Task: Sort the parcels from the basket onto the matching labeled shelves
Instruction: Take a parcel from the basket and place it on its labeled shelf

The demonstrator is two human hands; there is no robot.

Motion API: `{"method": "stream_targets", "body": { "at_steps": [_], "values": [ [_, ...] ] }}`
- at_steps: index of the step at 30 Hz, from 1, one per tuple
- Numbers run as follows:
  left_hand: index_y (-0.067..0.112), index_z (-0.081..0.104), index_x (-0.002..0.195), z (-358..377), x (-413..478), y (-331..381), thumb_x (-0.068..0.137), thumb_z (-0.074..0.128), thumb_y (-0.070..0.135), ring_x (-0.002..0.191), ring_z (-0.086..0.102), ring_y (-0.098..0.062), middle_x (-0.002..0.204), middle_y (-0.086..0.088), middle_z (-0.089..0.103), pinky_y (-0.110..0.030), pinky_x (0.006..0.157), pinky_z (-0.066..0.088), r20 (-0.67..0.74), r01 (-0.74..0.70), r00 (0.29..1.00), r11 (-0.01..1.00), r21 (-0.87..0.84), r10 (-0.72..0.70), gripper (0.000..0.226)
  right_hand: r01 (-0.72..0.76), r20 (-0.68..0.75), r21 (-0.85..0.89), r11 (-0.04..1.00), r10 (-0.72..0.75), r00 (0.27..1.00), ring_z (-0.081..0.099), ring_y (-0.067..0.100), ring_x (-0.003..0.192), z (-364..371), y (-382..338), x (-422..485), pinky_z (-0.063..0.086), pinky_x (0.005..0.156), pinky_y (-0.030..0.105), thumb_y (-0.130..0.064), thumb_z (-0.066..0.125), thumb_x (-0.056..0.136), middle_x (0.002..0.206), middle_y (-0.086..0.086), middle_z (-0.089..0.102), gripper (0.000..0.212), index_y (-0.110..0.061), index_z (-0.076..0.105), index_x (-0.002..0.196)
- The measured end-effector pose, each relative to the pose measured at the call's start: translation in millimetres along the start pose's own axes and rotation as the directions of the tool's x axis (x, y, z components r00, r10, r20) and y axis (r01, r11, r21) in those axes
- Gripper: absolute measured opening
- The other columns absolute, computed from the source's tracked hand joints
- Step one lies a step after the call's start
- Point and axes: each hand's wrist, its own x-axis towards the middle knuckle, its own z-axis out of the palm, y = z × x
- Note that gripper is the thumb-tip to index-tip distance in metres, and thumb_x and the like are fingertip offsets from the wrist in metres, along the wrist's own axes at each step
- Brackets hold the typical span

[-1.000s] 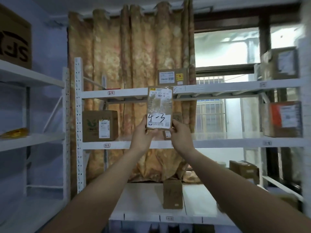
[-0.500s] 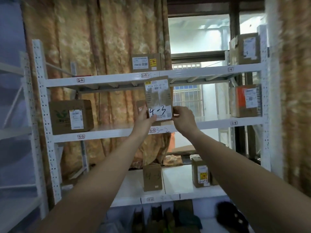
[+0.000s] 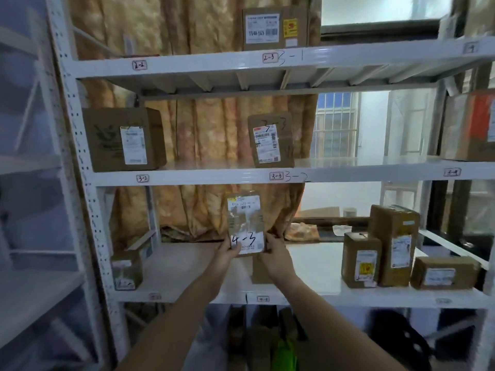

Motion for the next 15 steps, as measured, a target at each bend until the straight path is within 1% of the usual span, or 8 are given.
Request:
{"method": "stream_targets", "body": {
  "at_steps": [3, 5, 7, 8, 10, 11, 13, 15],
  "values": [
    [0.010, 0.040, 0.140, -21.1, 45.6, -43.5, 0.099, 0.041, 0.012, 0.119, 0.048, -0.021, 0.130, -0.009, 0.051, -0.032, 0.106, 0.033, -0.001, 0.021, 1.000, 1.000, -0.016, -0.021, 0.041, -0.119, 0.047, 0.027, 0.992, 0.118, 0.992, 0.065, 0.020, 0.102, 41.3, 42.8, 33.1, 0.053, 0.088, 0.032, -0.003, 0.051, 0.088, 0.107, -0.002, 0.071, 0.034, -0.019, 0.066, 0.114],
    [0.005, 0.028, 0.146, -35.6, 79.7, -70.1, 0.100, 0.038, 0.006, 0.125, 0.045, -0.026, 0.134, -0.012, 0.046, -0.031, 0.108, 0.031, -0.006, 0.046, 0.999, 0.999, -0.021, -0.046, 0.047, -0.210, 0.100, 0.010, 0.978, 0.208, 0.973, 0.063, 0.024, 0.105, 69.6, 71.3, 57.4, 0.050, 0.089, 0.033, 0.003, 0.047, 0.085, 0.111, 0.002, 0.069, 0.043, -0.017, 0.063, 0.119],
    [0.004, 0.026, 0.145, -50.5, 109.3, -97.7, 0.099, 0.036, 0.003, 0.131, 0.042, -0.027, 0.143, -0.012, 0.042, -0.034, 0.111, 0.032, 0.005, 0.057, 0.998, 0.997, -0.050, -0.057, 0.047, -0.271, 0.120, 0.009, 0.962, 0.268, 0.956, 0.060, 0.025, 0.112, 95.6, 98.6, 78.8, 0.049, 0.096, 0.035, 0.008, 0.045, 0.082, 0.117, 0.005, 0.067, 0.052, -0.015, 0.057, 0.127],
    [0.004, 0.031, 0.143, -57.0, 117.9, -110.5, 0.099, 0.035, 0.002, 0.127, 0.048, -0.023, 0.139, -0.010, 0.047, -0.032, 0.107, 0.038, 0.024, 0.055, 0.998, 0.996, -0.075, -0.053, 0.044, -0.305, 0.125, 0.022, 0.952, 0.300, 0.946, 0.058, 0.026, 0.115, 105.1, 109.2, 84.9, 0.047, 0.100, 0.039, 0.009, 0.044, 0.081, 0.121, 0.005, 0.065, 0.056, -0.015, 0.054, 0.130],
    [0.004, 0.037, 0.136, -67.0, 141.1, -142.0, 0.098, 0.034, -0.001, 0.107, 0.061, -0.009, 0.124, -0.004, 0.056, -0.016, 0.085, 0.049, 0.062, 0.047, 0.997, 0.998, -0.037, -0.045, 0.038, -0.370, 0.125, 0.072, 0.926, 0.359, 0.925, 0.057, 0.027, 0.118, 128.4, 135.3, 98.7, 0.045, 0.104, 0.046, 0.010, 0.045, 0.082, 0.125, 0.007, 0.062, 0.056, -0.014, 0.049, 0.132],
    [0.001, 0.036, 0.135, -69.2, 154.1, -159.5, 0.097, 0.033, -0.005, 0.105, 0.062, -0.011, 0.122, -0.007, 0.056, -0.012, 0.078, 0.050, 0.053, 0.035, 0.998, 0.999, 0.025, -0.036, 0.038, -0.392, 0.119, 0.091, 0.915, 0.381, 0.917, 0.056, 0.026, 0.119, 138.8, 148.3, 104.6, 0.045, 0.104, 0.046, 0.009, 0.045, 0.083, 0.126, 0.008, 0.061, 0.054, -0.014, 0.048, 0.131],
    [-0.012, 0.031, 0.135, -71.5, 177.6, -197.1, 0.094, 0.034, -0.014, 0.121, 0.052, -0.035, 0.131, -0.024, 0.048, -0.017, 0.080, 0.049, 0.036, 0.050, 0.998, 0.996, 0.068, -0.053, 0.041, -0.418, 0.109, 0.124, 0.900, 0.406, 0.907, 0.055, 0.022, 0.119, 154.6, 170.0, 114.5, 0.045, 0.106, 0.043, 0.008, 0.046, 0.086, 0.126, 0.005, 0.059, 0.048, -0.018, 0.047, 0.127],
    [-0.016, 0.027, 0.135, -68.9, 194.8, -232.2, 0.091, 0.037, -0.017, 0.125, 0.043, -0.042, 0.132, -0.029, 0.042, -0.021, 0.080, 0.048, 0.020, 0.080, 0.996, 0.995, 0.066, -0.082, 0.046, -0.439, 0.110, 0.135, 0.888, 0.427, 0.898, 0.054, 0.020, 0.119, 168.3, 194.0, 124.3, 0.045, 0.106, 0.041, 0.011, 0.044, 0.086, 0.126, 0.002, 0.058, 0.052, -0.018, 0.047, 0.129]
  ]
}}
